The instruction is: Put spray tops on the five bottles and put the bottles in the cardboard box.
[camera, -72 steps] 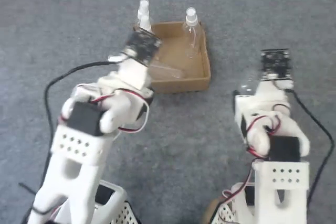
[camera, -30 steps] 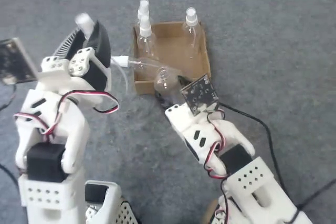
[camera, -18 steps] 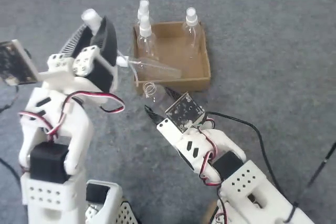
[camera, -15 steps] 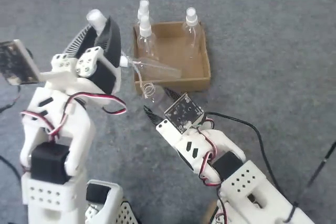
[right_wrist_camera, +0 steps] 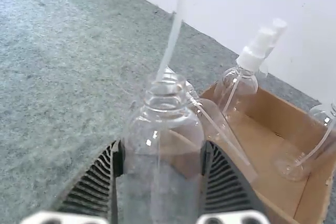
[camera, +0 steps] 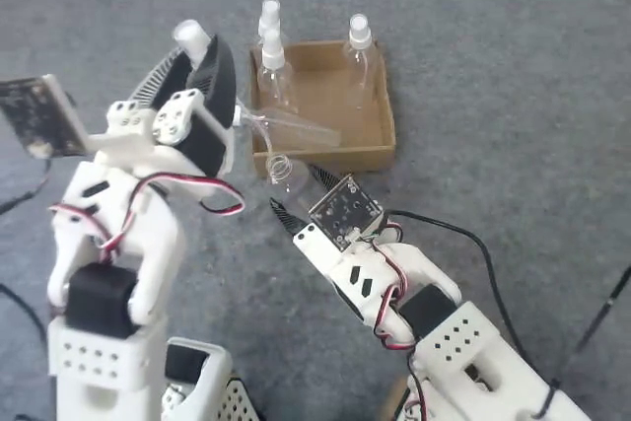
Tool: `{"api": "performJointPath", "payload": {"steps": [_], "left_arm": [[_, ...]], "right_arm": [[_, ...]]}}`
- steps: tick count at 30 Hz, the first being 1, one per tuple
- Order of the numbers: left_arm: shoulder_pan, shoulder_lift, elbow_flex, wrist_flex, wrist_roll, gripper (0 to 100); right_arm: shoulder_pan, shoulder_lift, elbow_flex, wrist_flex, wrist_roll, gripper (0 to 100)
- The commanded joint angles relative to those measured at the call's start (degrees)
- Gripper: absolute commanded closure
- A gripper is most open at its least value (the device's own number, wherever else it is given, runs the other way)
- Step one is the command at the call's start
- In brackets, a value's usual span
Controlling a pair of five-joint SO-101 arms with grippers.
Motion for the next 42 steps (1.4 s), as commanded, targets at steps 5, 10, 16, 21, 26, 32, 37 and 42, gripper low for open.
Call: {"api": "performJointPath", "payload": {"steps": [5,10,16,21,26,32,37,42], "left_arm": [[0.4,-1.2,5.0,-5.2,0.9,99],[0.4,-1.2,5.7,-1.0,0.9,99],[2.8,-1.1,9.2,0.9,0.7,99],[5.0,-1.2,14.5,-3.6,-0.2,99],[5.0,-1.2,16.7,-3.7,-1.4,99],[5.1,-1.2,20.0,-0.8,-1.4,92],[7.6,-1.2,19.8,2.2,-1.5,81],[7.8,-1.2,15.9,6.0,-1.5,79]], "right_arm": [[-0.4,-1.8,-0.7,-1.5,0.6,99.1],[-0.2,-1.8,-0.7,-1.5,0.6,99.1],[0.0,-1.8,-0.7,-1.5,0.6,99.1],[0.0,-1.8,0.4,-1.5,0.8,99.1],[0.0,-1.8,0.9,-1.5,1.0,99.1],[0.0,-1.9,1.0,-1.5,1.1,99.1],[0.0,-1.9,1.1,-1.5,1.1,99.1],[1.7,-1.9,1.1,-1.5,1.0,99.1]]}}
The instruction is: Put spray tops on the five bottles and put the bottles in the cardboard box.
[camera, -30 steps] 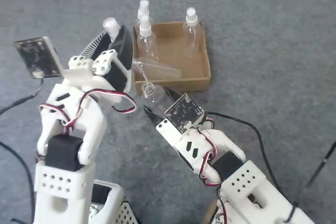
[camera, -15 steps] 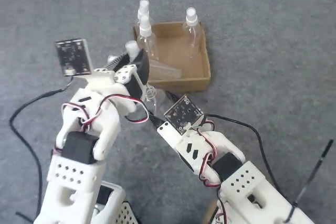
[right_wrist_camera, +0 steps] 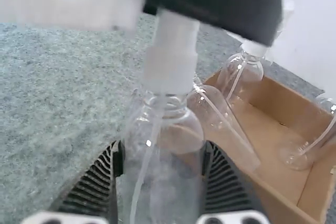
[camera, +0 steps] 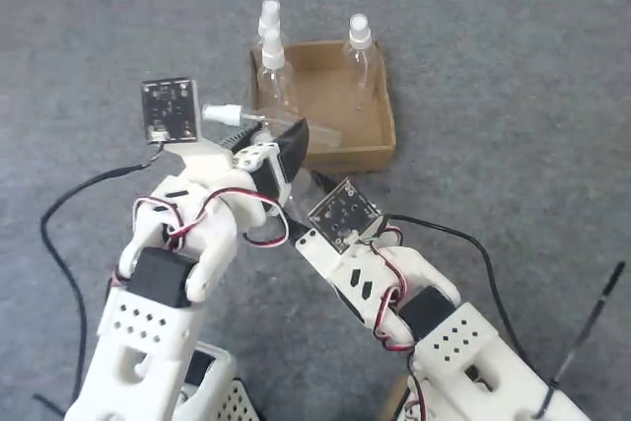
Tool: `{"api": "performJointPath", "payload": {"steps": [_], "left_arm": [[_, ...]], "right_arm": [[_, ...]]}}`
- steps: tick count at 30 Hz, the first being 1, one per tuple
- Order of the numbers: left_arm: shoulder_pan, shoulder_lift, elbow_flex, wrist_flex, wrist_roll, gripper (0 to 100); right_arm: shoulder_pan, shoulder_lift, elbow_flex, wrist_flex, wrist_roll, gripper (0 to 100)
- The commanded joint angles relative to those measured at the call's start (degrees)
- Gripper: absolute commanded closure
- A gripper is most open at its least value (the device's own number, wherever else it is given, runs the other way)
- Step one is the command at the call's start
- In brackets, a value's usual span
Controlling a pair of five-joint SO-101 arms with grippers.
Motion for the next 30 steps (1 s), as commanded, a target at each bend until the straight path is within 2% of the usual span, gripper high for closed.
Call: {"api": "performJointPath", "payload": {"steps": [1,4,6,12,18,23,27,30], "left_arm": [[0.6,-1.3,-6.2,5.2,-0.6,79],[0.2,-1.3,-9.4,8.0,-0.8,79],[0.2,-1.3,-9.9,8.3,-3.4,80],[0.2,-1.3,-11.6,7.2,-6.5,91],[0.5,-1.3,-13.1,7.6,-9.6,96],[0.6,-1.2,-8.8,7.4,-9.8,96],[0.7,-1.3,-8.1,7.7,-12.8,96],[1.1,-1.3,-8.7,10.7,-13.4,96]], "right_arm": [[1.5,-1.9,-0.9,-1.5,0.6,99.1],[1.5,-1.9,-0.9,-1.5,0.6,99.1],[1.4,-1.9,-0.9,-1.5,0.5,99.1],[1.5,-1.9,-0.9,-1.5,0.5,99.1],[1.5,-1.9,-0.9,-1.2,0.5,99.2],[1.5,-1.9,-0.9,-1.1,0.7,99.2],[1.5,-1.9,-0.9,-1.1,0.8,99.2],[1.6,-1.9,-0.9,-1.1,0.8,99.2]]}}
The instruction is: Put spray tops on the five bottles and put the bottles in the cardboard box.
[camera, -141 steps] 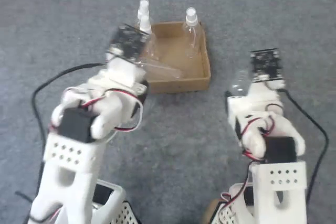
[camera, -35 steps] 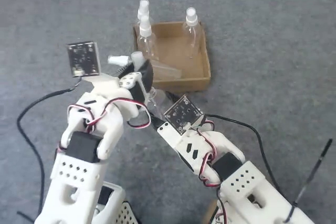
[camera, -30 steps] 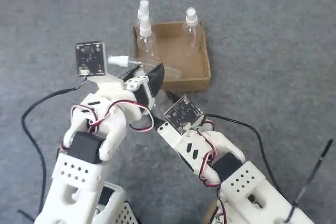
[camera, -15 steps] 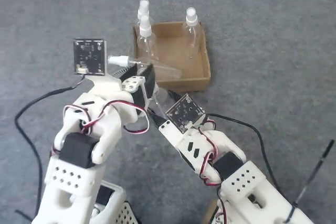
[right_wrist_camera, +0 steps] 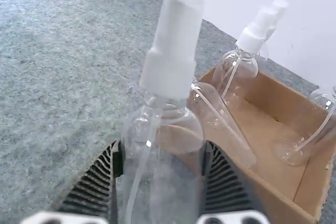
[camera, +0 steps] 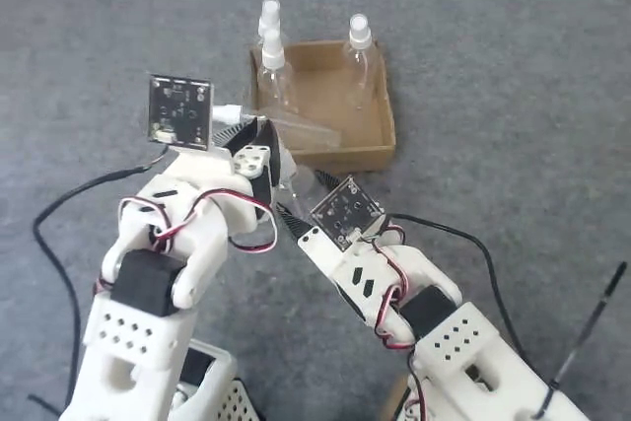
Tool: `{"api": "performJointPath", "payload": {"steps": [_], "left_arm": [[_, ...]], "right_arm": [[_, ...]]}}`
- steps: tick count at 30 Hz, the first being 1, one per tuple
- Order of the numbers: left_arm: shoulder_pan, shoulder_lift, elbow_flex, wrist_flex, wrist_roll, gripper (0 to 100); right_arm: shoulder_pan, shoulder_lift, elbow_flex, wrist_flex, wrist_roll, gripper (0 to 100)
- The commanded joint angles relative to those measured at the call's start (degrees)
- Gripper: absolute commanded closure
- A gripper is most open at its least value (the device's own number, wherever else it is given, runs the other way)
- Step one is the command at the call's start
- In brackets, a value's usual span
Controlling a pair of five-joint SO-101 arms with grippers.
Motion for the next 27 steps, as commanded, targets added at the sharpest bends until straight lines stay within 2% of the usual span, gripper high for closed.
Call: {"api": "performJointPath", "payload": {"steps": [1,4,7,21,23,27], "left_arm": [[1.8,-1.3,-1.0,3.7,-1.8,96],[5.7,-1.3,-1.2,6.1,-6.0,96],[8.4,-1.3,-1.2,6.7,-6.4,96],[8.4,-1.3,-8.8,9.0,-6.6,96],[7.5,-1.4,-10.2,9.0,-6.6,96],[0.5,-1.4,-13.0,8.7,-6.2,96]], "right_arm": [[0.9,-1.9,-0.8,-1.0,0.8,99.2],[2.2,-1.9,-0.8,-1.4,0.4,99.2],[3.9,-1.9,-0.8,-1.5,0.4,99.2],[5.2,-1.9,-0.9,-1.5,0.4,99.2],[5.2,-1.9,-0.9,-1.5,0.4,99.2],[5.2,-1.9,-0.9,-1.5,0.4,99.2]]}}
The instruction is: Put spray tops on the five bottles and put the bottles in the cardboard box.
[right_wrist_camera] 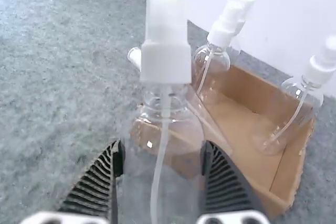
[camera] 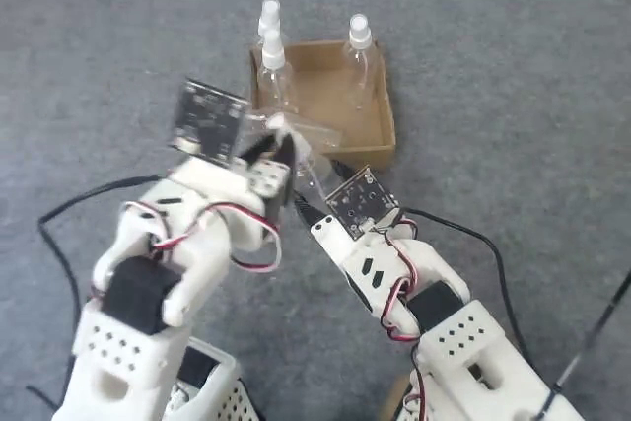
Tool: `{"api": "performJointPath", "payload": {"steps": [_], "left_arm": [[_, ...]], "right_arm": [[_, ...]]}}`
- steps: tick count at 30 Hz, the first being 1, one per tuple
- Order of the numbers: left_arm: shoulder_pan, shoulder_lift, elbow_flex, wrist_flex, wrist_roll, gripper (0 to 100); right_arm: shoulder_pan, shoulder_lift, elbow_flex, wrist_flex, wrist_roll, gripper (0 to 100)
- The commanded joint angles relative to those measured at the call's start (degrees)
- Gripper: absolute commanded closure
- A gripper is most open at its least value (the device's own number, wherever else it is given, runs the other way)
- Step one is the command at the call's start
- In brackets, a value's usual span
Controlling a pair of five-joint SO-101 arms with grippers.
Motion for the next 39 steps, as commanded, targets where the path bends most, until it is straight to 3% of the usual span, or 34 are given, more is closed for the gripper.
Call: {"api": "performJointPath", "payload": {"steps": [1,7,15,20,29,39], "left_arm": [[-7.6,-1.4,-5.8,0.0,-0.1,96],[-16.0,-1.2,-5.2,-0.6,0.0,96],[-20.5,-1.3,6.2,-14.9,4.0,96],[-18.3,-1.2,10.8,-20.7,4.0,96],[-6.8,-1.3,12.2,-16.7,-2.0,96],[-8.9,-1.4,11.7,-15.6,-2.0,96]], "right_arm": [[0.7,-1.9,-1.0,-1.4,0.4,99.2],[0.7,-2.0,-1.2,-1.4,0.4,99.2],[0.1,-12.2,1.8,-0.8,0.4,99.2],[-4.2,-18.9,6.1,-0.7,1.0,99.2],[-4.7,-19.6,7.0,-0.7,1.0,99.2],[-4.5,-20.1,7.1,-0.7,1.0,99.2]]}}
